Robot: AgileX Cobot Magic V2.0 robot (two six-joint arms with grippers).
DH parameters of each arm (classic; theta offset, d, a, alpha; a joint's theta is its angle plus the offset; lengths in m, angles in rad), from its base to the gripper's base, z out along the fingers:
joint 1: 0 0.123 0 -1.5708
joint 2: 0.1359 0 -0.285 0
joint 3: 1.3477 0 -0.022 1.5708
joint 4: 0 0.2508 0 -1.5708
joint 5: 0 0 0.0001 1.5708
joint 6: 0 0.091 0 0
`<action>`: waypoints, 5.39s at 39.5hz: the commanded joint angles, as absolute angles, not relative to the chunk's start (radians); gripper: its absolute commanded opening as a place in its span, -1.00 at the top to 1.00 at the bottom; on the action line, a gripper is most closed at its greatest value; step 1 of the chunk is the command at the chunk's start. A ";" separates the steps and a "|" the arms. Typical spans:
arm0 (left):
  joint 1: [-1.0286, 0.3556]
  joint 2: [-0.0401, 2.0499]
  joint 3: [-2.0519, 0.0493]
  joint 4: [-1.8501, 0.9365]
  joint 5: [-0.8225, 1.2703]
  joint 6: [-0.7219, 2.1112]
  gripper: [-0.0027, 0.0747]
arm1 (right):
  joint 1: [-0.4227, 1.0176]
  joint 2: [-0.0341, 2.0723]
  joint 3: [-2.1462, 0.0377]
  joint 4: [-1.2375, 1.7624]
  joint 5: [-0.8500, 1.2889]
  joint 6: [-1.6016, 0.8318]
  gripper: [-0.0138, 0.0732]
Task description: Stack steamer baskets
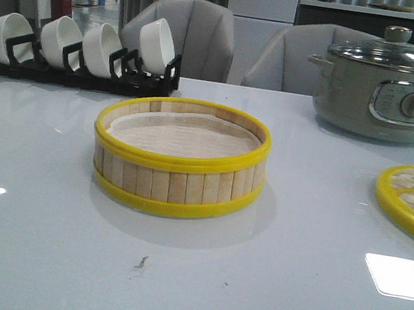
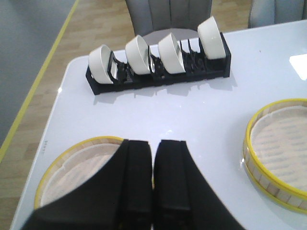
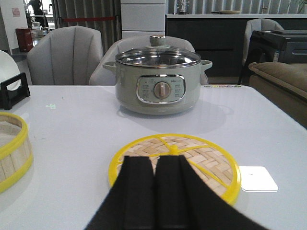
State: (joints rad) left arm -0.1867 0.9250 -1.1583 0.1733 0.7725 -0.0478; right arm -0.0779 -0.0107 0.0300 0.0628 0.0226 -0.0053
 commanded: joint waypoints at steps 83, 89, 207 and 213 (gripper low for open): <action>-0.194 0.959 -1.189 0.157 0.705 -0.052 0.71 | -0.079 0.869 -0.859 0.188 0.450 0.042 0.62; -0.194 0.964 -1.189 0.155 0.705 -0.052 0.71 | -0.079 0.875 -0.859 0.188 0.433 0.042 0.62; -0.022 1.901 -1.359 0.086 0.517 -0.131 0.30 | -0.079 0.886 -0.859 0.145 0.508 0.031 -0.17; -0.022 1.901 -1.359 0.086 0.521 -0.131 0.72 | -0.079 0.886 -0.859 0.145 0.509 0.031 -0.17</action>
